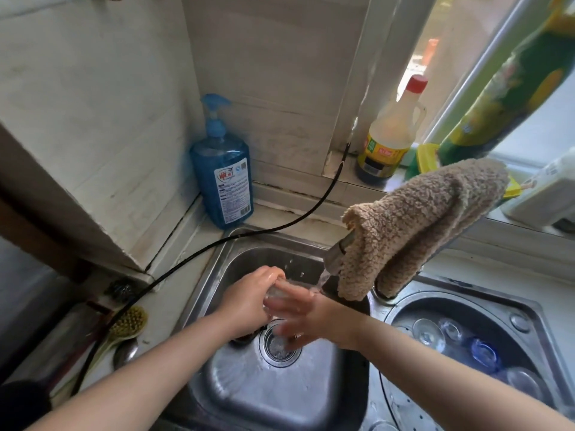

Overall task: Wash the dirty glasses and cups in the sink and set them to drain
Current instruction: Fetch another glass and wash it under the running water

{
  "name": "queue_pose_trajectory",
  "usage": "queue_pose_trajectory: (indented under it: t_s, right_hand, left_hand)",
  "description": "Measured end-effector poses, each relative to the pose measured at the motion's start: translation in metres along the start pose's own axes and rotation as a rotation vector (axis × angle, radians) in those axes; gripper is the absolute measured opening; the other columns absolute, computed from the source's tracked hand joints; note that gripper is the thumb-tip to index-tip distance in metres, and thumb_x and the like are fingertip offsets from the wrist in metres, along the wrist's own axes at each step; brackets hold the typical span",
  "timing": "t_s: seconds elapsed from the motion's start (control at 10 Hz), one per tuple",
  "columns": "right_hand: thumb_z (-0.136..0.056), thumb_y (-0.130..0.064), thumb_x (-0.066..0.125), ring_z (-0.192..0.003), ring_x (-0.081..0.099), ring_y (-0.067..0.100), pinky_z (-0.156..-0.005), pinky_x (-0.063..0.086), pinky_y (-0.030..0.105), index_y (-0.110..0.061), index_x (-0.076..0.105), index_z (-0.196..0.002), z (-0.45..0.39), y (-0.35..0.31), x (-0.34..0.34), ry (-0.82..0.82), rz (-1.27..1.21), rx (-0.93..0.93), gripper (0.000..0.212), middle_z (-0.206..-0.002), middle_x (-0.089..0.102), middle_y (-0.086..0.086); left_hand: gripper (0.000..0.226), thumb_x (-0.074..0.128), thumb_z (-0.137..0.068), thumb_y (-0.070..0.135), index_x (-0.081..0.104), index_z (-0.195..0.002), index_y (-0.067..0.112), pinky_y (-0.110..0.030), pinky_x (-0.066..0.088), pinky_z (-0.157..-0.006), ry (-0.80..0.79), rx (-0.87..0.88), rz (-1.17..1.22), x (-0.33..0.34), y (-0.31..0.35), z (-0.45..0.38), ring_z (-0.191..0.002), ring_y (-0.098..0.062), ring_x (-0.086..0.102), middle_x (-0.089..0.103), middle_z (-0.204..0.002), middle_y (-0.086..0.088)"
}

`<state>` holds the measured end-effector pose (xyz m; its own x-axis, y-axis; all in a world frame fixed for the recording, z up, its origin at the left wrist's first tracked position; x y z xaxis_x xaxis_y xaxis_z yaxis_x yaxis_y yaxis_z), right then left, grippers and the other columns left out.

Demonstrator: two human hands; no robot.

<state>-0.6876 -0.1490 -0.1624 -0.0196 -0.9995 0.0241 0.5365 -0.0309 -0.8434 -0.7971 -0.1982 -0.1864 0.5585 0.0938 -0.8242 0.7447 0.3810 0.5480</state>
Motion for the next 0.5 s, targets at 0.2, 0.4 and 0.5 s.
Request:
queue_pose_trajectory:
  t_s: [0.2,0.4,0.5]
  right_hand:
    - [-0.089,-0.003,0.018,-0.113,0.054,0.004,-0.117,0.009,0.044,-0.018,0.058,-0.123,-0.007,0.026,-0.031,0.267,1.930,-0.305,0.055,-0.119,0.063,-0.013]
    - [-0.086,-0.016,0.058,-0.130,0.044,0.006,-0.110,0.035,0.027,-0.033,0.047,-0.137,0.001,0.021,-0.016,0.285,0.921,-0.266,0.054,-0.143,0.046,-0.013]
    - [-0.085,-0.018,0.069,-0.106,0.062,0.009,-0.088,0.054,0.028,-0.023,0.058,-0.128,0.000,0.016,-0.012,0.272,-0.039,-0.017,0.045,-0.121,0.064,-0.004]
  left_hand:
    - [0.057,0.073,-0.064,0.015,0.051,-0.116,0.026,-0.033,0.049,-0.082,-0.126,0.011,0.124,0.011,0.002,-0.001,-0.099,-0.014,0.057,0.050,-0.108,0.012]
    - [0.051,0.070,-0.072,0.016,0.050,-0.117,0.031,-0.028,0.048,-0.076,0.013,0.005,0.077,0.009,0.007,-0.002,-0.100,-0.013,0.057,0.050,-0.112,0.015]
    - [0.051,0.070,-0.076,0.016,0.050,-0.121,0.030,-0.021,0.041,-0.078,0.101,-0.023,0.031,0.010,0.008,0.004,-0.104,-0.010,0.054,0.050,-0.118,0.016]
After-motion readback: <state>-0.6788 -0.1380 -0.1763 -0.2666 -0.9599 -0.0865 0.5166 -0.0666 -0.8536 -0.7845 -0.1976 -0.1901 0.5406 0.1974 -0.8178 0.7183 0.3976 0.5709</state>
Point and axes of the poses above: each hand's wrist, its own z-axis away from the middle knuckle, its own x-axis out of the palm, y = z × x, the point moved 6 cm from there along -z, towards the middle knuckle
